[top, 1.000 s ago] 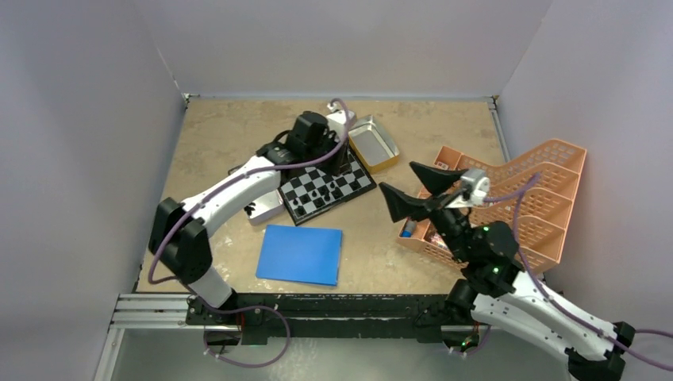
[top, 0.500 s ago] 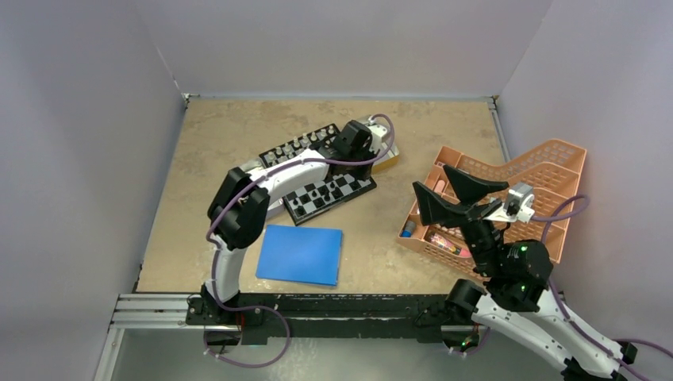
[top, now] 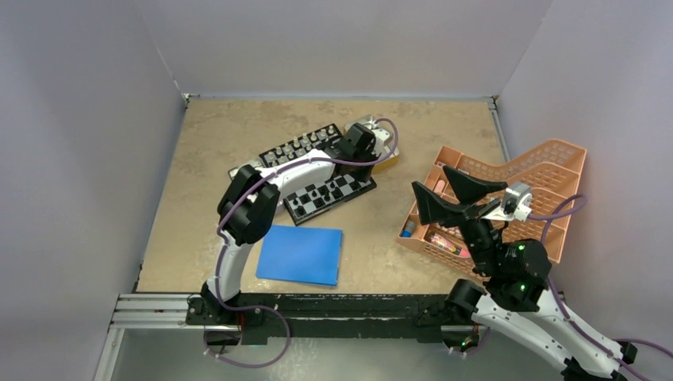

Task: Set up the chess pieces on the board
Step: Place the chess piece on the chessboard.

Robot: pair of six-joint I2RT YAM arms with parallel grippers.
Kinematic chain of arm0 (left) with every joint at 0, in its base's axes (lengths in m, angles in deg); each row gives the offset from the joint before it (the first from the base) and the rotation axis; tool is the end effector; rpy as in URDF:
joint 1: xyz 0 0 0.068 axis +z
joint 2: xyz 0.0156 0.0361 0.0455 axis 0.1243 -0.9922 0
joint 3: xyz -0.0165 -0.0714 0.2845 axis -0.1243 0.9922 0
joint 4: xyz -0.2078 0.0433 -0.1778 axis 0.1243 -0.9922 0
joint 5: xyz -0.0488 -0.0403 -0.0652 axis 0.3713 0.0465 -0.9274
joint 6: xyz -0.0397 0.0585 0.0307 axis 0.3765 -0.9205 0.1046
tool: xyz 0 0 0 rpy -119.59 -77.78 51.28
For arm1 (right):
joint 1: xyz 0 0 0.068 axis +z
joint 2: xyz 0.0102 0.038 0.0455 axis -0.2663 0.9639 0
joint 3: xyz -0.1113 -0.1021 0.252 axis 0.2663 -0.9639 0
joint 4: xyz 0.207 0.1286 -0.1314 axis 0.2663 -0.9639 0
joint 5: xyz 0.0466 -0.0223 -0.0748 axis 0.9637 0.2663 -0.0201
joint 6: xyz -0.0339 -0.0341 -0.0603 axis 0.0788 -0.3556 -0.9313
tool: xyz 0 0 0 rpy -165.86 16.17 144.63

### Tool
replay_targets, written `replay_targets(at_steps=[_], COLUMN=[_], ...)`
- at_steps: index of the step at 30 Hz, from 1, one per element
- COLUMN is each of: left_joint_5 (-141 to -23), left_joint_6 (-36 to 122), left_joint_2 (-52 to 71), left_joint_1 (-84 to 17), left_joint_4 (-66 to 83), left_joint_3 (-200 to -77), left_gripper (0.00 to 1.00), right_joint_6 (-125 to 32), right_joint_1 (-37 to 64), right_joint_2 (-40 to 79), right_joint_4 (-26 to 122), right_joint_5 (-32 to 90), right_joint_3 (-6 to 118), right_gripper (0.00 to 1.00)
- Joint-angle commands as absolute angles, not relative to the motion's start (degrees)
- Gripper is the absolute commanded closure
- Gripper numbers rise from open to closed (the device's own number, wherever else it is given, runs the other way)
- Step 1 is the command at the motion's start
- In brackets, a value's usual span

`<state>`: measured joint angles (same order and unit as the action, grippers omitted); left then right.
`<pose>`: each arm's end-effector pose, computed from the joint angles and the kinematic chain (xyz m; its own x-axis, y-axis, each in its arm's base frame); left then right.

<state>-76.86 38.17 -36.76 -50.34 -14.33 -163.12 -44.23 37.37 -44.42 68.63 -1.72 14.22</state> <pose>0.3833 -0.3648 0.1999 -0.5995 0.4120 -0.6862 0.6488 0.7522 -0.1152 0.0748 0.0562 0.4098 0.2689 0.5879 -0.7629 -0.5902 0.7265 0.3519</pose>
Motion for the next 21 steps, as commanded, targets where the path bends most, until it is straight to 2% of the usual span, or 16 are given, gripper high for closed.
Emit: replay_targets(at_steps=[1, 15, 21], left_joint_5=[-75.81, -74.68, -74.43], left_joint_6=[36.94, 36.35, 36.06], left_joint_2=[-37.91, -39.29, -39.78], left_joint_1=[-50.3, -50.29, -50.3], left_joint_4=[-13.6, -12.84, -12.92], left_joint_3=[-166.4, -166.23, -166.22], left_gripper=[0.97, 0.96, 0.92], right_joint_6=[-44.57, -44.71, -44.92], right_joint_1=[37.5, 37.53, 37.54], right_joint_2=[-44.86, -45.04, -44.99], right_joint_4=[70.51, 70.46, 70.73], right_joint_5=[-2.21, -2.24, -2.24], right_joint_3=[15.85, 15.78, 15.58], right_gripper=[0.01, 0.01, 0.01])
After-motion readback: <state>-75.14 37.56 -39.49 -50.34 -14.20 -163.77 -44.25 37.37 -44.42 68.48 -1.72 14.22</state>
